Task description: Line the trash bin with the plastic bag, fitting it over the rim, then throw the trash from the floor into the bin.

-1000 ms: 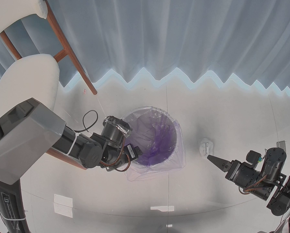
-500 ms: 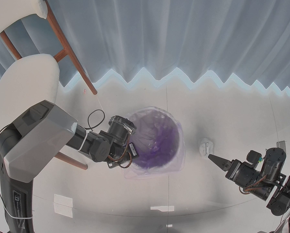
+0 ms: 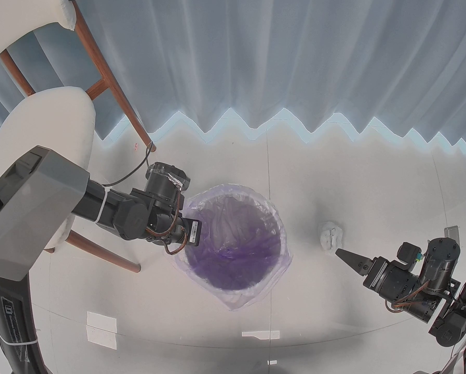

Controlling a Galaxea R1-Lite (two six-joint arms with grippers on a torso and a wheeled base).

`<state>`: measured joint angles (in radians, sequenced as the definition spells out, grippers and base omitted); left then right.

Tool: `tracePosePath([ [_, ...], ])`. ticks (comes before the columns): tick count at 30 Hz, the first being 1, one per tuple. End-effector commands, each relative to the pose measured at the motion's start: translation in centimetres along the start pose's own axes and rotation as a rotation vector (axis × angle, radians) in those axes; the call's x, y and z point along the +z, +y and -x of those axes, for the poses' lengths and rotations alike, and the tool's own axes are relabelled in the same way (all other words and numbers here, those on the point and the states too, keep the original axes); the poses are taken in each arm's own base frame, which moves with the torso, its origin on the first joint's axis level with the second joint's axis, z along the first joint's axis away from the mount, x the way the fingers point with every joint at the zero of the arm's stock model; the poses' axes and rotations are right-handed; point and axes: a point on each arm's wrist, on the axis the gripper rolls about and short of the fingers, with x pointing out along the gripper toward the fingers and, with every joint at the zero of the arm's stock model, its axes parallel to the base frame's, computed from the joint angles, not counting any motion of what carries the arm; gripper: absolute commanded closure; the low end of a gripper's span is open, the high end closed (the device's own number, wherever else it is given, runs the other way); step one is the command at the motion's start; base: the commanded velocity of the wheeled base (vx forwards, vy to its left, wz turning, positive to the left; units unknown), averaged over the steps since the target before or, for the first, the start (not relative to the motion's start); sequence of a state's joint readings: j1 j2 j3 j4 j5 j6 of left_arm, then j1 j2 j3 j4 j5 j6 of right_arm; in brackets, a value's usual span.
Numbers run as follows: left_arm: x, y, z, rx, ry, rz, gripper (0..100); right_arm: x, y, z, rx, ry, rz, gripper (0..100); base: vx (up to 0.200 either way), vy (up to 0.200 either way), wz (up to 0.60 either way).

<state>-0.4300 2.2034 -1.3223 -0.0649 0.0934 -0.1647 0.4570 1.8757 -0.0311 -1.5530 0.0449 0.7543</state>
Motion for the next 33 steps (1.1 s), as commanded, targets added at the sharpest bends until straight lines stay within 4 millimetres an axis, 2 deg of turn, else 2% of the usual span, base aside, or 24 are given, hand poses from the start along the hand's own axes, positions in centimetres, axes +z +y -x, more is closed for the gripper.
tracePosePath([
  [1,1.7,3.1,1.8,-0.009,-0.061,-0.201,100,-0.1,-0.1,0.1,-0.001,0.003,-0.001,0,0.000,0.000,0.00],
  [7,1.7,3.2,1.4,-0.102,-0.097,-0.355,100,-0.1,-0.1,0.1,-0.002,0.004,0.001,0,0.000,0.000,0.00],
  [15,1.3,3.2,0.9,-0.102,-0.087,-0.372,100,-0.3,-0.3,-0.2,-0.014,0.016,-0.003,0,0.000,0.000,0.00],
  [16,1.2,3.2,0.8,-0.102,-0.082,-0.372,0,-0.4,-0.4,-0.2,-0.015,0.017,-0.001,0,0.000,0.000,0.00],
  [22,1.4,3.1,0.6,-0.103,-0.130,-0.366,0,-0.4,-0.4,-0.3,-0.017,0.020,-0.003,0,0.000,0.000,0.00],
  [26,1.4,3.1,1.1,-0.101,-0.168,-0.361,0,-0.4,-0.4,-0.3,-0.017,0.020,-0.005,0,0.000,0.000,0.00],
  [29,1.6,3.2,3.1,-0.103,-0.196,-0.359,0,-0.5,-0.6,-0.4,-0.025,0.026,-0.006,0,0.000,0.000,0.00],
  [30,1.6,3.2,3.1,-0.103,-0.196,-0.359,0,-0.5,-0.6,-0.4,-0.025,0.026,-0.006,0,0.000,0.000,0.00],
  [33,1.1,3.4,6.0,-0.104,-0.208,-0.337,0,-0.7,-0.7,-0.5,-0.032,0.035,-0.006,0,0.000,0.000,0.00],
])
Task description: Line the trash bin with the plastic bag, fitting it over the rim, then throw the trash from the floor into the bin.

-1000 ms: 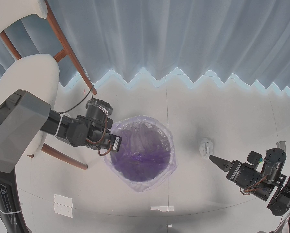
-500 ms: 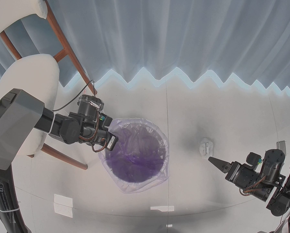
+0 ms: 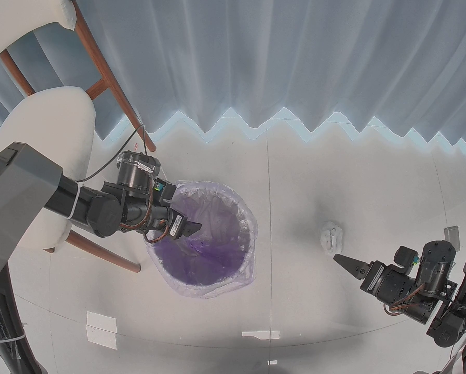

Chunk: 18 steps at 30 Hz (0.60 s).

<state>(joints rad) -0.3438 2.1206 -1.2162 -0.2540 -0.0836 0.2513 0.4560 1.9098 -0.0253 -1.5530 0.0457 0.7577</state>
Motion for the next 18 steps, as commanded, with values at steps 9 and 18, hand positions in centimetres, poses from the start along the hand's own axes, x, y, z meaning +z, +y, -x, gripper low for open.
tracePosePath([
  [9,0.3,-0.6,10.1,0.021,-0.099,0.116,0,1.8,-1.5,-2.3,-0.025,-0.065,-0.054,0,0.000,0.000,0.00],
  [18,-2.2,-1.6,14.6,0.047,-0.252,0.158,0,1.8,-2.6,-2.6,-0.034,-0.025,-0.024,0,0.000,0.000,0.00],
])
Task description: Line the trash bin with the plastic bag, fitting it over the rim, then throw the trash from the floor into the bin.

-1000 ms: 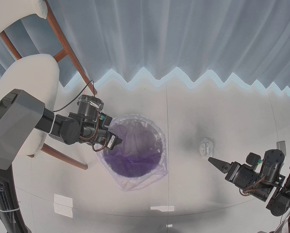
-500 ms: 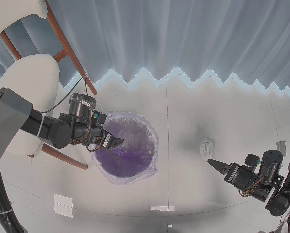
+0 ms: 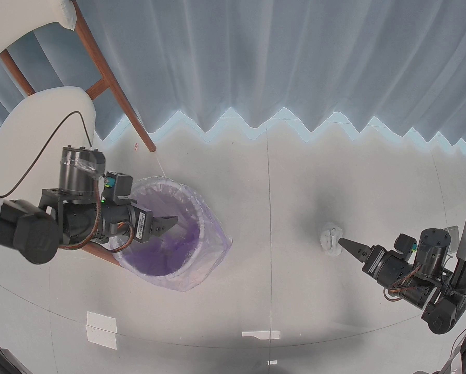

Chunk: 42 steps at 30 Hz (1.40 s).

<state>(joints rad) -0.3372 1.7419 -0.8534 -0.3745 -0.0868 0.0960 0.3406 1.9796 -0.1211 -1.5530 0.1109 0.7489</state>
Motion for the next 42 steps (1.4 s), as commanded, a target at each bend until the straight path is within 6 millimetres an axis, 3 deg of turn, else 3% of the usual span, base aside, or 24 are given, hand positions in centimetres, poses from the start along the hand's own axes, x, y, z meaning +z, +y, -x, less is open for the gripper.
tracePosePath([
  [1,-0.5,-0.2,4.1,0.017,-0.140,0.014,0,-0.5,-0.9,-0.4,-0.026,0.031,0.003,0,0.000,0.000,0.00],
  [14,-3.1,-0.5,7.1,0.032,-0.185,0.125,0,-2.3,-2.8,-1.2,-0.104,0.122,0.067,0,0.000,0.000,0.00],
  [21,-2.7,-0.4,10.4,0.016,-0.292,0.141,0,-2.8,-1.5,-3.2,-0.028,0.127,0.109,0,0.000,0.000,0.00],
  [24,-3.3,-0.7,12.0,-0.014,-0.321,0.145,0,-3.4,-0.6,-4.5,0.021,0.133,0.124,0,0.000,0.000,0.00],
  [25,-4.3,-1.0,13.6,-0.014,-0.343,0.153,0,-4.2,0.1,-6.0,0.065,0.148,0.143,0,0.000,0.000,0.00],
  [29,-5.9,-1.0,15.7,0.018,-0.374,0.202,0,-6.0,1.5,-8.9,0.142,0.160,0.176,0,0.000,0.000,0.00],
  [30,-6.0,-1.0,15.7,0.019,-0.376,0.203,0,-6.0,1.5,-9.0,0.144,0.159,0.177,0,0.000,0.000,0.00],
  [31,-6.4,-0.8,16.4,0.040,-0.393,0.230,0,-6.5,1.9,-10.5,0.172,0.149,0.184,0,0.000,0.000,0.00],
  [33,-6.4,-0.8,16.4,0.040,-0.393,0.230,0,-6.5,1.9,-10.5,0.172,0.149,0.184,0,0.000,0.000,0.00],
  [34,-6.5,-0.1,17.4,0.101,-0.433,0.272,0,-7.0,2.1,-13.0,0.203,0.123,0.187,0,0.000,0.000,0.00],
  [35,-6.5,0.0,17.5,0.105,-0.436,0.274,0,-7.0,2.1,-13.1,0.202,0.122,0.186,0,0.000,0.000,0.00],
  [36,-6.4,0.5,17.9,0.145,-0.453,0.296,0,-7.2,2.0,-14.5,0.212,0.111,0.187,0,0.000,0.000,0.00],
  [42,-6.7,0.9,18.2,0.186,-0.462,0.308,0,-7.3,2.2,-17.4,0.210,0.109,0.184,0,0.000,0.000,0.00],
])
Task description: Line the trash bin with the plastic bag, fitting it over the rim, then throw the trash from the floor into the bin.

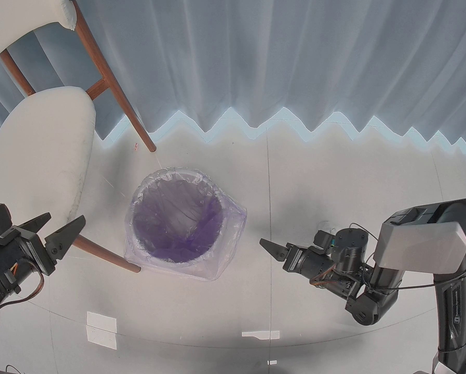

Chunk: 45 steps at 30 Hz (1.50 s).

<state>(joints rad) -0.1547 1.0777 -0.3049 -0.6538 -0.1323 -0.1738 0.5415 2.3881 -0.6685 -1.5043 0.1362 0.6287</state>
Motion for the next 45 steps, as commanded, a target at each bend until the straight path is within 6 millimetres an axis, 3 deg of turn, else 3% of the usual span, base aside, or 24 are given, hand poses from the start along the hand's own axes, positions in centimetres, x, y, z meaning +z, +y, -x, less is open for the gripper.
tracePosePath([
  [1,0.4,0.7,1.6,0.071,-0.069,0.018,0,-1.7,-1.3,-4.3,-0.004,0.029,-0.001,0,0.000,0.000,0.00],
  [15,1.2,1.6,1.7,0.139,-0.105,0.020,0,-0.5,-2.3,-10.0,-0.023,0.017,0.003,0,0.000,0.000,0.00],
  [34,1.0,1.8,1.8,0.160,-0.102,0.025,0,-0.3,-3.2,-14.2,-0.051,0.049,0.011,0,0.000,0.000,0.00],
  [35,1.0,1.8,1.8,0.162,-0.101,0.025,0,-0.3,-3.3,-14.3,-0.051,0.047,0.011,100,0.000,0.000,0.00],
  [45,0.8,2.0,1.9,0.172,-0.095,0.025,0,-0.2,-3.8,-14.5,-0.070,0.037,0.009,100,0.000,0.000,0.00],
])
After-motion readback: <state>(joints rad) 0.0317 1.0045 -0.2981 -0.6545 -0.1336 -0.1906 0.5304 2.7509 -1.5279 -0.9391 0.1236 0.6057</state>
